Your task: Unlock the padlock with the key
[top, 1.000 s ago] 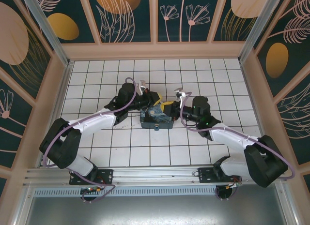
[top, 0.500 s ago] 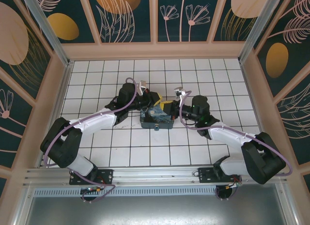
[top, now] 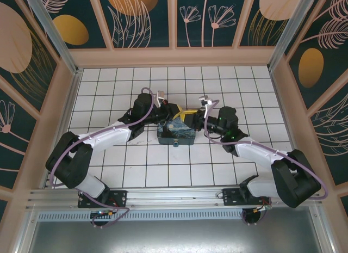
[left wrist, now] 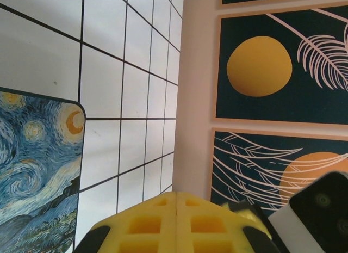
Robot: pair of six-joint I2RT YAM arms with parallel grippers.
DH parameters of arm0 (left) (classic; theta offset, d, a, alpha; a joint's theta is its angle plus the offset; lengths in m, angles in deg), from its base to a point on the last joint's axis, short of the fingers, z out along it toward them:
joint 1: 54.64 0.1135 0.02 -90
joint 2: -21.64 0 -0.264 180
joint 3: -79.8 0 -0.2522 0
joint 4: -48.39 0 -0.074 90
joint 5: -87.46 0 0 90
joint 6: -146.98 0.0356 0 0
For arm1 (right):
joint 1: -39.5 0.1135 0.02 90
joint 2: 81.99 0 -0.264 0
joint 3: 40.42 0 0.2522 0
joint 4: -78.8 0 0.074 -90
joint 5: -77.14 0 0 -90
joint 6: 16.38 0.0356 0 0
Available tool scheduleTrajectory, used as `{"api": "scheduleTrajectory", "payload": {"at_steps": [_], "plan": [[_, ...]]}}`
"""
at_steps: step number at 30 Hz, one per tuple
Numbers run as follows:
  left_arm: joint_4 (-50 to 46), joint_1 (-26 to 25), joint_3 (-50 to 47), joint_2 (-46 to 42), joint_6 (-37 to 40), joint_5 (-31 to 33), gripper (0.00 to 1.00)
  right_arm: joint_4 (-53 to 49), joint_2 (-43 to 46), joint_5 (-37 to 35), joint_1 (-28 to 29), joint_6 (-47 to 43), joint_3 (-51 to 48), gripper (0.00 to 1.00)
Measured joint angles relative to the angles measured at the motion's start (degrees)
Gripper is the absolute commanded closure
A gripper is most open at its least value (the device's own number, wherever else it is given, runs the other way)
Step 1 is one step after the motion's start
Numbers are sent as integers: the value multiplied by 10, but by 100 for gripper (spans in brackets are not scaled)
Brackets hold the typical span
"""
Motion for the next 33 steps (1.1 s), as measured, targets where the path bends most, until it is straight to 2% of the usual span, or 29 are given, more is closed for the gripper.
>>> {"api": "scheduleTrajectory", "payload": {"at_steps": [5, 14, 25, 33], "plan": [[0, 0, 0, 0, 0, -2, 100, 2, 4, 15, -21, 5, 0, 68], [0, 0, 4, 0, 0, -2, 100, 4, -12, 70, -22, 6, 0, 69], [-1, 0, 6, 0, 0, 0, 100, 4, -29, 83, -21, 5, 5, 71], [-4, 1, 6, 1, 0, 5, 100, 4, -49, 83, -14, 5, 19, 86]]}}
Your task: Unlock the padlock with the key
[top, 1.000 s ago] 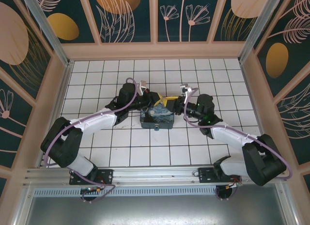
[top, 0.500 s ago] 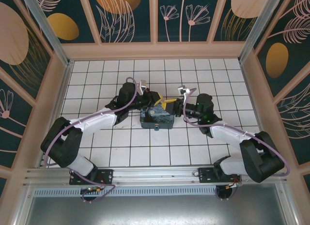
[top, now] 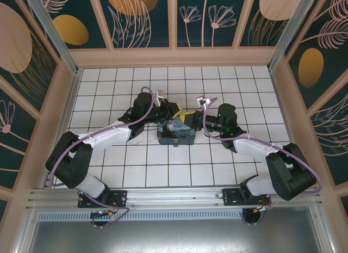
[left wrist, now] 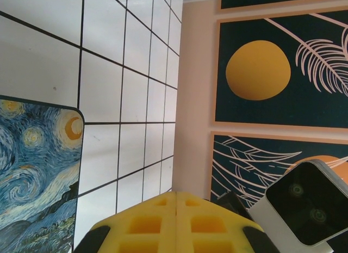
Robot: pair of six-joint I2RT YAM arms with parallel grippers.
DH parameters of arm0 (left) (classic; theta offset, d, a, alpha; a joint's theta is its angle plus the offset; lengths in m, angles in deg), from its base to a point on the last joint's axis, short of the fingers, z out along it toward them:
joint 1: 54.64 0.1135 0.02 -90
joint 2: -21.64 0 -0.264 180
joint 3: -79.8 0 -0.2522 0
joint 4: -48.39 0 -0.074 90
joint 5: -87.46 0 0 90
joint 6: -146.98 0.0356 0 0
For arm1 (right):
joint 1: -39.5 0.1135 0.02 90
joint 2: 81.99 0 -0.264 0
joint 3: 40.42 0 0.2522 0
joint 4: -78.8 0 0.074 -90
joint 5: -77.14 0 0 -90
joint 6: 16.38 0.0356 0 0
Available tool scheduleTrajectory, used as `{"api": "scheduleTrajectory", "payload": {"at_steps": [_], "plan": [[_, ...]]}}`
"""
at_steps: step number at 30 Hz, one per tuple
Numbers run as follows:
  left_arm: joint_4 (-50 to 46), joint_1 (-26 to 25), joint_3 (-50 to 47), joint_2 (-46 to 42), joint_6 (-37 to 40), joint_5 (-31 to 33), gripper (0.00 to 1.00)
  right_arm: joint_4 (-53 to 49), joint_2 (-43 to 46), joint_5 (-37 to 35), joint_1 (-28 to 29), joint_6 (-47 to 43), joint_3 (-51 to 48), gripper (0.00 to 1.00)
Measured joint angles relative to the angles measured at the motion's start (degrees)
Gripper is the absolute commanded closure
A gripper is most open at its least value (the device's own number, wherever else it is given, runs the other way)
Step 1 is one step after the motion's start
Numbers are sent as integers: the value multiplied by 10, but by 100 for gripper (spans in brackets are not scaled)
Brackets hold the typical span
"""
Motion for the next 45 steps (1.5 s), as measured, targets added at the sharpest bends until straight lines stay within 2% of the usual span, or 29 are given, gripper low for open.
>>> {"api": "scheduleTrajectory", "payload": {"at_steps": [4, 8, 10, 13, 20, 23, 31, 38, 41, 44, 45], "plan": [[0, 0, 0, 0, 0, -2, 100, 0, -5, -2, 3, 0, 7, 100], [0, 0, 0, 0, 0, -2, 100, 0, -7, -2, 5, 3, 9, 99], [0, 0, 0, 0, 0, -2, 100, 0, -7, -3, 5, 5, 9, 83], [0, 0, 0, 0, 0, -2, 100, -5, 3, -11, 5, 5, 9, 73], [0, 0, 0, 0, 0, -7, 100, -18, 50, -31, -5, 3, 4, 68], [0, 0, 0, 0, 0, -7, 100, -24, 47, -36, -7, -2, 3, 62], [0, 0, 1, 0, 0, -11, 100, -27, -1, -41, -7, -4, 4, 60], [0, 0, 1, 0, 0, -15, 100, -32, -14, -41, 4, -6, 18, 69], [2, 1, 1, 0, 0, -13, 100, -38, -19, -46, 6, -7, 26, 81], [-3, 1, 1, 0, 0, -3, 100, -40, -25, -43, 9, -6, 31, 98], [-4, 2, 1, 0, 0, 1, 100, -41, -26, -42, 9, -7, 33, 100]]}}
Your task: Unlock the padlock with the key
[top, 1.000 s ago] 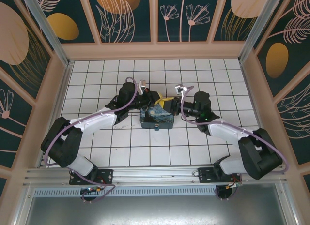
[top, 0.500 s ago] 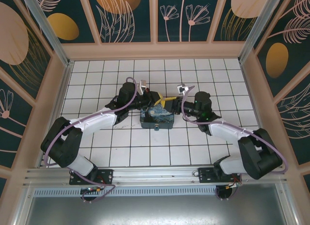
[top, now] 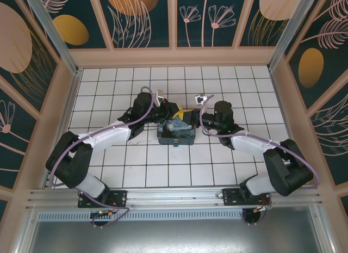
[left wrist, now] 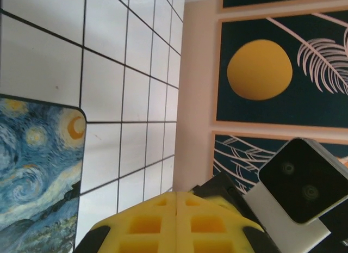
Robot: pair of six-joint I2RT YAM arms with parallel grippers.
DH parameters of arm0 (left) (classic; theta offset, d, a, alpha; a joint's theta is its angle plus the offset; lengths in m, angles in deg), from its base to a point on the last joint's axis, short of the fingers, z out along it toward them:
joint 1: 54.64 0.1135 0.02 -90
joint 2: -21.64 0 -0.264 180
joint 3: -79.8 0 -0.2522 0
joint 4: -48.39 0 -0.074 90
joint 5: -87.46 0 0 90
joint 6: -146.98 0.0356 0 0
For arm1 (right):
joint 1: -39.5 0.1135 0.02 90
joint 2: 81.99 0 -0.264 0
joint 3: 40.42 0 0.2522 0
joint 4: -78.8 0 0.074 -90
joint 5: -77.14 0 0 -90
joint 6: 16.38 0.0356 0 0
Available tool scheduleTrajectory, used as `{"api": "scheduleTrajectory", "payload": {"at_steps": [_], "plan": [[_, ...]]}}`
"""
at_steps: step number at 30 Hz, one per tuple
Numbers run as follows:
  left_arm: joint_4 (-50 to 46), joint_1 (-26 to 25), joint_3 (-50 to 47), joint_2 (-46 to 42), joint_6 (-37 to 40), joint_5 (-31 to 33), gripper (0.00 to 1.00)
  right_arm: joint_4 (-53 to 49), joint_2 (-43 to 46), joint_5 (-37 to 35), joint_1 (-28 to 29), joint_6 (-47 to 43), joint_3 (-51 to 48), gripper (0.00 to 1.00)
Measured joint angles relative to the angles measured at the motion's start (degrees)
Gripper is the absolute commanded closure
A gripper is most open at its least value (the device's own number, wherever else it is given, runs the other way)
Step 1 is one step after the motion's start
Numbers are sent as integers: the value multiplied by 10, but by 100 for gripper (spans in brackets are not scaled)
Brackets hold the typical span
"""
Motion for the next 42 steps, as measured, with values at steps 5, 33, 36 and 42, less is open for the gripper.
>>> {"api": "scheduleTrajectory", "payload": {"at_steps": [5, 33, 36, 42], "plan": [[0, 1, 0, 0, 0, 0, 100, -3, 0, 1, 1, -2, 2, 100], [195, -2, -75, -30, 40, 31, 54, 70, 36, -3, 0, 364, -29, 100], [221, -2, -80, -30, 33, 30, 54, 92, 30, -4, 0, 386, -29, 100], [258, -2, -83, -17, 12, 26, 58, 110, 14, -10, 9, 407, -28, 100]]}}
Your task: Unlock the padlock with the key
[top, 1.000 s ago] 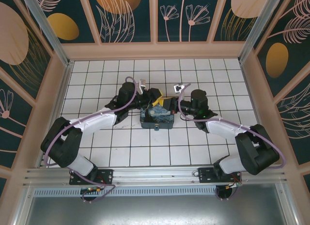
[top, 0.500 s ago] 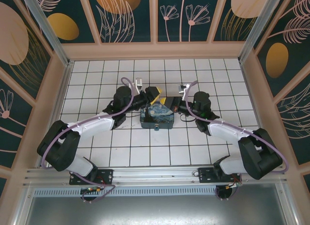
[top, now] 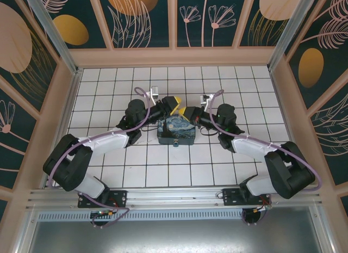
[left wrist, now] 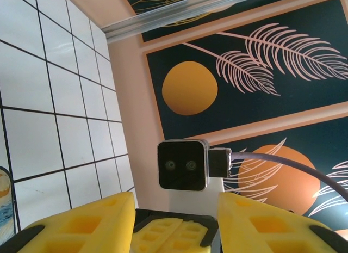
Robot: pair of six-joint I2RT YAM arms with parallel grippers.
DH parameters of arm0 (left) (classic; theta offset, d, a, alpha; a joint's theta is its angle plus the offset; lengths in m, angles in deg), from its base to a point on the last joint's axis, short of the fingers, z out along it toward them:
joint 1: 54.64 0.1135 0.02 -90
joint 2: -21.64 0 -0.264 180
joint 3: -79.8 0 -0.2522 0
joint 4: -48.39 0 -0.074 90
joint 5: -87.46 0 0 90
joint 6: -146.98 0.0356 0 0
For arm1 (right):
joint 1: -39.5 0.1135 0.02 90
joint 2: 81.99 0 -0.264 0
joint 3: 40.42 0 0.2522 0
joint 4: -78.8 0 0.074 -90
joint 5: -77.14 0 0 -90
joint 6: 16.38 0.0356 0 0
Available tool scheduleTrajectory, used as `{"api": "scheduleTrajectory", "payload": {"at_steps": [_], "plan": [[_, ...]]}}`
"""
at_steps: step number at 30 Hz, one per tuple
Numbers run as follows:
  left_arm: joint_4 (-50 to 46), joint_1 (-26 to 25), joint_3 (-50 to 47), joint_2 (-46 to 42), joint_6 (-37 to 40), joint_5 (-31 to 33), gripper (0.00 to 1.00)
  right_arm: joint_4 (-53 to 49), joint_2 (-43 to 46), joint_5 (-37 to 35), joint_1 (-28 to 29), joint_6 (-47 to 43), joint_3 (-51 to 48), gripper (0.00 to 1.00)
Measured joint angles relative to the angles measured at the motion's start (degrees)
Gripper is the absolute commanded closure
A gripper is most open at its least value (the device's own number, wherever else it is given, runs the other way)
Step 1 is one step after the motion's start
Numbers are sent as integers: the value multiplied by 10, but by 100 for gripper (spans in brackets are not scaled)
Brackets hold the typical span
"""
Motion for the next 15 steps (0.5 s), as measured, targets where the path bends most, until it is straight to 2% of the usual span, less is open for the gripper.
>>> {"api": "scheduleTrajectory", "payload": {"at_steps": [8, 15], "plan": [[23, -1, -14, 13, -21, -3, 66, 13, -14, -5, 14, 2, 10, 100], [24, -3, -18, 13, -27, 0, 83, 22, -23, -6, 17, 4, 12, 100]]}}
